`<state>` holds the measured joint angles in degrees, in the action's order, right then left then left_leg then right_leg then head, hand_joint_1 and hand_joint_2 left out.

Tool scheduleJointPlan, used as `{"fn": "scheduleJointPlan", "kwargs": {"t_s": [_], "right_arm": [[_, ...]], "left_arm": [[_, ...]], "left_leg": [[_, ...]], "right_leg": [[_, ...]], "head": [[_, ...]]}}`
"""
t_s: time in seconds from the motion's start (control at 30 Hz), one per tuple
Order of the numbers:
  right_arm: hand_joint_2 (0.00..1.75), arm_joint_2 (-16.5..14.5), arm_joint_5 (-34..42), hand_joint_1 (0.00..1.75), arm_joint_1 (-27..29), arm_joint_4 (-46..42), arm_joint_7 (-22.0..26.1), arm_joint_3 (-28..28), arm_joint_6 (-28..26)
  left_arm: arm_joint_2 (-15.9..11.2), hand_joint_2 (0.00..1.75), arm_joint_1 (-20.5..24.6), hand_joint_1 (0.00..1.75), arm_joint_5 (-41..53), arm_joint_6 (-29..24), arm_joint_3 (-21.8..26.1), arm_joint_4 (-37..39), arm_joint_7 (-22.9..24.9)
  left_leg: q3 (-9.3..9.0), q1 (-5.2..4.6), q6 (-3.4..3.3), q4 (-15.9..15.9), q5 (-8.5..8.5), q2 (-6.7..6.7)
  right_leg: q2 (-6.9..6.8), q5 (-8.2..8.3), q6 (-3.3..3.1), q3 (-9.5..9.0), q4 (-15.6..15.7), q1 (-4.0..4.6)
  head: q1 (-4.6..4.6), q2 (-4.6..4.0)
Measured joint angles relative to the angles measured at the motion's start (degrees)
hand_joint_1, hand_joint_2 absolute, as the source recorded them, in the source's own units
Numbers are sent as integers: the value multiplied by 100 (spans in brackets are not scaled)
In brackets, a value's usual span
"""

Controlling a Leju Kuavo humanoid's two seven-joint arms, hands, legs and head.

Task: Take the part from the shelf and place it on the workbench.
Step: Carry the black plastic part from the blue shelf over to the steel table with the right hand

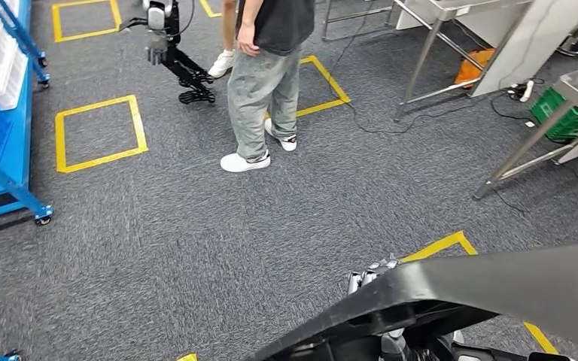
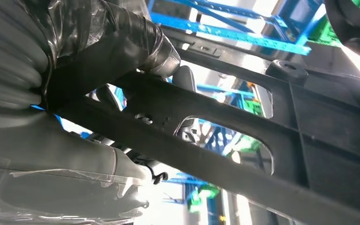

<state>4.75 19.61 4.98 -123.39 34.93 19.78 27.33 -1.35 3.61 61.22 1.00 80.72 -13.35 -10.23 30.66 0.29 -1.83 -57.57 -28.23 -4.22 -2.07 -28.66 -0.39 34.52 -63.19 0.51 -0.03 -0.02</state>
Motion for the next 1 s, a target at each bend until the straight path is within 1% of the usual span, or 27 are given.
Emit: {"fn": "scheduleJointPlan", "kwargs": {"t_s": [0.03, 0.07, 0.1, 0.13, 0.17, 0.23, 0.27, 0.3, 0.33, 0.37, 0.4, 0.43, 0.47, 0.5, 0.53, 0.57, 0.6, 0.67, 0.7, 0.73, 0.8, 0.83, 0.87, 0.9, 0.93, 0.97, 1.0], "right_arm": [[175, -17, 19, 147, 5, -27, 0, 17, -29], [175, -35, 33, 147, 19, -55, 1, 33, -56], [175, -53, 45, 147, 41, -77, 2, 48, -76], [175, -69, 52, 147, 67, -96, 2, 60, -87], [175, -83, 50, 147, 96, -113, 1, 68, -92], [175, -117, 17, 147, 121, -136, -1, 94, -108], [175, -136, -22, 147, 127, -142, 0, 120, -128], [175, -150, -75, 147, 127, -144, 1, 150, -153], [175, -159, -134, 147, 130, -144, 3, 180, -177], [175, -162, -185, 147, 132, -143, 5, 204, -201], [175, -162, -221, 147, 131, -143, 8, 222, -221], [175, -162, -243, 147, 128, -143, 8, 237, -239], [175, -162, -254, 147, 121, -143, 7, 251, -255], [175, -162, -258, 147, 112, -143, 4, 262, -267], [175, -162, -261, 147, 95, -142, -5, 271, -275], [175, -160, -261, 147, 79, -141, -16, 275, -281], [175, -156, -259, 147, 66, -140, -26, 278, -285], [175, -140, -255, 147, 55, -138, -42, 278, -288], [175, -131, -253, 147, 50, -137, -44, 278, -291], [175, -121, -249, 147, 39, -136, -49, 278, -305], [175, -105, -217, 147, 21, -132, -72, 278, -359], [175, -98, -188, 147, 18, -124, -93, 278, -390], [175, -91, -155, 147, 20, -112, -121, 277, -413], [175, -82, -127, 147, 20, -97, -155, 276, -424], [175, -72, -110, 147, 19, -84, -184, 275, -419], [175, -58, -104, 147, 13, -74, -214, 274, -400], [175, -41, -113, 147, -4, -68, -243, 274, -367]], "left_arm": [[3, 175, 0, 0, 3, -5, 0, 0, 0], [7, 175, -3, 0, 11, -19, 0, 0, 10], [13, 175, -4, 0, 26, -37, 0, 0, 27], [19, 175, -1, 0, 42, -53, -1, 0, 45], [25, 175, 6, 0, 56, -66, -2, 0, 62], [36, 175, 17, 0, 68, -74, -4, 1, 85], [38, 175, 9, 0, 69, -76, -4, 1, 93], [40, 175, -6, 0, 69, -75, -4, 2, 99], [41, 175, -22, 0, 69, -75, -4, 2, 103], [42, 175, -32, 0, 71, -74, -4, 2, 105], [44, 175, -34, 0, 72, -73, -4, 2, 106], [45, 175, -32, 0, 72, -71, -4, 2, 106], [47, 175, -29, 0, 73, -69, -4, 2, 107], [50, 175, -27, 0, 73, -68, -4, 3, 107], [57, 175, -28, 0, 74, -66, -4, 6, 108], [65, 175, -27, 0, 74, -67, -4, 9, 110], [74, 175, -24, 0, 74, -68, -4, 11, 111], [91, 175, -10, 0, 73, -72, -4, 13, 111], [97, 175, -2, 0, 72, -73, -4, 13, 109], [103, 175, 2, 0, 71, -73, -4, 13, 105], [109, 175, -11, 0, 66, -69, -4, 13, 96], [112, 175, -24, 0, 64, -68, -4, 13, 93], [114, 175, -31, 0, 62, -68, -3, 13, 91], [116, 175, -31, 0, 62, -70, -3, 13, 89], [120, 175, -23, 0, 62, -73, -2, 13, 85], [125, 175, -11, 0, 62, -73, -2, 14, 79], [140, 175, -2, 0, 62, -70, -2, 16, 70]], "left_leg": [[-11, -5, 15, 0, -10, -42], [-20, -8, 36, 1, -20, -91], [-29, -12, 59, 6, -28, -143], [-49, -13, 82, 18, -31, -196], [-66, -9, 110, 10, -53, -178], [11, 7, 162, -233, -240, 54], [141, 24, 185, -532, -416, 216], [319, 33, 206, -915, -607, 318], [503, 41, 228, -1292, -754, 362], [629, 46, 248, -1527, -794, 376], [665, 54, 266, -1562, -722, 380], [591, 67, 282, -1366, -543, 395], [433, 87, 299, -1000, -312, 445], [269, 112, 318, -635, -147, 578], [132, 137, 316, -321, -40, 718], [55, 152, 299, -135, 0, 829], [30, 151, 266, -70, -13, 893], [21, 140, 180, -28, 11, 788], [19, 140, 141, -22, 19, 725], [18, 140, 103, -13, 25, 655], [22, 115, 49, -7, 22, 502], [26, 95, 35, -8, 17, 420], [28, 78, 28, -9, 11, 341], [26, 63, 22, -10, 5, 269], [17, 48, 19, -10, -2, 207], [-1, 33, 19, -7, -12, 149], [-25, 23, 20, -1, -22, 98]], "right_leg": [[-99, 77, -44, -161, 307, 42], [-163, 93, -81, -241, 476, 77], [-151, 75, -100, -243, 512, 96], [-88, 92, -123, -242, 531, 94], [-29, 119, -140, -262, 573, 73], [80, 181, -176, -309, 662, 19], [131, 199, -185, -323, 684, -6], [190, 202, -194, -318, 681, -15], [253, 201, -194, -309, 670, -20], [323, 196, -190, -303, 653, -25], [394, 188, -179, -299, 631, -33], [465, 174, -160, -298, 602, -44], [534, 155, -135, -302, 572, -57], [597, 137, -105, -296, 545, -63], [662, 125, -74, -278, 510, -65], [723, 129, -43, -253, 495, -63], [788, 145, -10, -223, 493, -64], [876, 170, 41, -184, 497, -80], [811, 132, 63, -151, 440, -81], [681, 31, 83, -70, 280, -78], [363, -329, 125, 264, -401, -75], [284, -498, 137, 467, -803, -81], [251, -588, 137, 617, -1099, -85], [239, -564, 125, 669, -1192, -81], [228, -433, 97, 600, -1055, -70], [190, -228, 48, 419, -713, -45], [90, -37, -20, 194, -282, 0]], "head": [[0, 0], [-1, 0], [-1, 0], [-2, 0], [-2, 0], [-2, 0], [-2, 0], [-2, 0], [-3, 0], [-3, 0], [-2, 0], [-3, 0], [-3, 0], [-2, 0], [-1, 0], [0, 0], [1, 0], [-1, 0], [1, 0], [1, 0], [2, 0], [1, 0], [1, 0], [1, 0], [1, 0], [1, 0], [1, 0]]}}
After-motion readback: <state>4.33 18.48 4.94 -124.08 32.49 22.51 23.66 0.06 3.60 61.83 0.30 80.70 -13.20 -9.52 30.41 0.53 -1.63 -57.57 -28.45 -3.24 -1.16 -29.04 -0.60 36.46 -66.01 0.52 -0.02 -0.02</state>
